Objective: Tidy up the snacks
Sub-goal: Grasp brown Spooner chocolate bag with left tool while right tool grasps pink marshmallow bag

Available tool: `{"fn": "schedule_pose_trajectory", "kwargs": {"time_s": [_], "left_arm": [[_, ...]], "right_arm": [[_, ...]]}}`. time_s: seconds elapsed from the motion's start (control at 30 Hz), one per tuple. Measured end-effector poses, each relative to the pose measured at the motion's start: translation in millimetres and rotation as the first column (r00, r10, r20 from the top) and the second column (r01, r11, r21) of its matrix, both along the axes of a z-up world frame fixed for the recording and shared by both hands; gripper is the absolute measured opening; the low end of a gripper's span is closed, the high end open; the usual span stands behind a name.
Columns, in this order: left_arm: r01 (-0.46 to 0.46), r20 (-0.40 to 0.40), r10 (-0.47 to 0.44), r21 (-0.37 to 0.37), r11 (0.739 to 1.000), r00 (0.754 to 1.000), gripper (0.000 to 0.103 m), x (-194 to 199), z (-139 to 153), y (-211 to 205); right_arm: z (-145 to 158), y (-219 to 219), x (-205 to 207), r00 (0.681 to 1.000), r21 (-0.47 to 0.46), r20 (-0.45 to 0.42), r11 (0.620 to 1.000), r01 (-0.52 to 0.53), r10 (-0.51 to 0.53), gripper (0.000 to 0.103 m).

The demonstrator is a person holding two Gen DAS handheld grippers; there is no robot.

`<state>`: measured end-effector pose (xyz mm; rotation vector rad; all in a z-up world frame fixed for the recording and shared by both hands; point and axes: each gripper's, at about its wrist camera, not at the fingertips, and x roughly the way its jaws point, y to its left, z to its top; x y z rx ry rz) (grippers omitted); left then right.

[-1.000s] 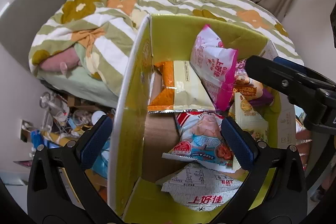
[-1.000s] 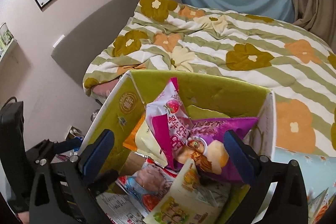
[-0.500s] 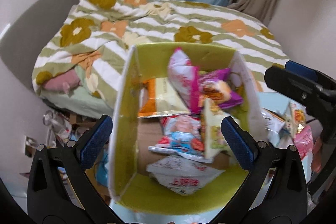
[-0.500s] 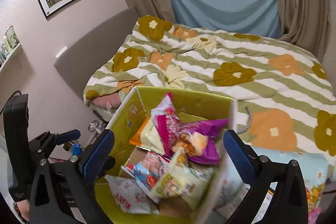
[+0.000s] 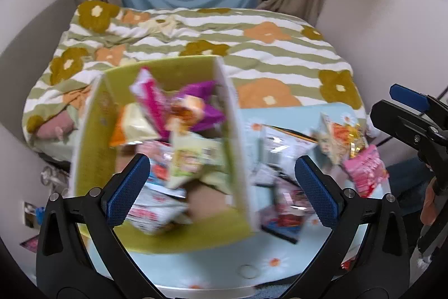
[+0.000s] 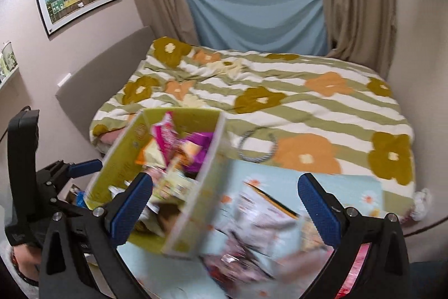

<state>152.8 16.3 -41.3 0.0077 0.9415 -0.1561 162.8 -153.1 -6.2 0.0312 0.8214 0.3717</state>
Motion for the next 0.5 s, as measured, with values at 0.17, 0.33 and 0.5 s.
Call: {"fn": "schedule_pose_trajectory", "kwargs": {"time_s": [0.17,0.33,0.5], "left_arm": [[0.03,0.039,-0.03,0.013,0.999,0.999,0.103,-28,-12,-55],[0.026,0.042,-0.026,-0.001,1.0,0.999,0.103,-62,-45,-95],[0.029,0.084,-0.036,0.079,0.996,0.996,0.103,-78,-81,-121]], "right_arm": [[-11,-62,-25,0.999,-0.019,-0.012,0.999,0.043,-0.043,0.103],[-36,-117,-45,0.996,-0.077,-0.013,0.993,0.089,-0.09,0.103],[-76,-161,-54,0.992,-0.088,-0.067,0.991,0.102,-0.108,0.103]]}}
